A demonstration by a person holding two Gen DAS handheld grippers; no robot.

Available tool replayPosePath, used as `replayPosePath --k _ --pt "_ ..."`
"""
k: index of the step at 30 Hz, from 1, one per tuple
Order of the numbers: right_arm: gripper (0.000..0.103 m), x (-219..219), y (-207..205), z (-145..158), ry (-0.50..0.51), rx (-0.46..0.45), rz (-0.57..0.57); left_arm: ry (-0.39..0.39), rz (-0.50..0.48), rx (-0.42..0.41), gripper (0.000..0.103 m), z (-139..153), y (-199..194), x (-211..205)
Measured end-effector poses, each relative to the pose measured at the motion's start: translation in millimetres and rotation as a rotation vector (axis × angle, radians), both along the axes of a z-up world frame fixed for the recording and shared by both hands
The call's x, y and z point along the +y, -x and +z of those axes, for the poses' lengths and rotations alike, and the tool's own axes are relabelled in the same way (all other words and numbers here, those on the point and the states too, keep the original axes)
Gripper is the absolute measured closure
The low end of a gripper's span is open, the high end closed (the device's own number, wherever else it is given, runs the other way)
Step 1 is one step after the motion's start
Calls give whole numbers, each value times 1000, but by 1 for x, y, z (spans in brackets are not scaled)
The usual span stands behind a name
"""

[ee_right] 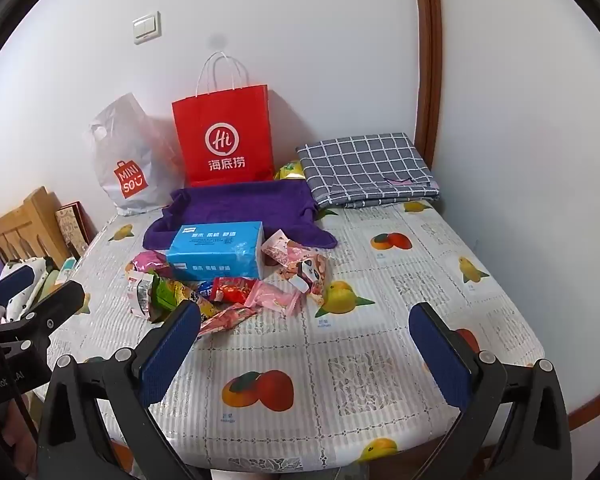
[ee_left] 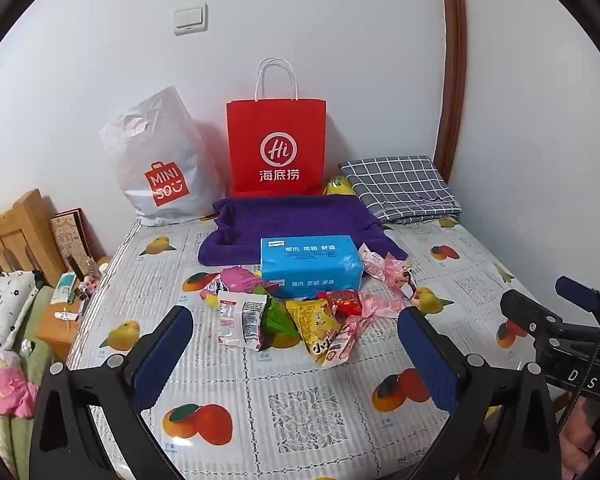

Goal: Organize snacks

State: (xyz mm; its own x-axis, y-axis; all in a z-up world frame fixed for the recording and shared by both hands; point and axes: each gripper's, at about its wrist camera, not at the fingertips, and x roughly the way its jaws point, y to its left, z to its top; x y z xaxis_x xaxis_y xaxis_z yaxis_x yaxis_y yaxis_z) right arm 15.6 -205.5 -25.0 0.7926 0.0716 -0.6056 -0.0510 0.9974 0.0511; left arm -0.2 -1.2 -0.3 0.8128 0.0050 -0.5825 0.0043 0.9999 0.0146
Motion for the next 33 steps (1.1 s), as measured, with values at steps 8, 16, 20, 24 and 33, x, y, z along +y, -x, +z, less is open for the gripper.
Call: replayPosePath --k 8,16,20,24,33 --pt "0 0 3 2 10 -9 -1 25 8 4 0 2 -4 3" --pt "0 -4 5 3 -3 -4 -8 25 5 -4 0 1 0 2" --pt "0 -3 6 3 -1 -10 -4 29 10 0 0 1 -1 4" --pt "0 -3 5 2 -3 -8 -5 33 12 2 0 1 0 6" --pt "0 -3 6 3 -9 -9 -7 31 10 1 0 0 0 6"
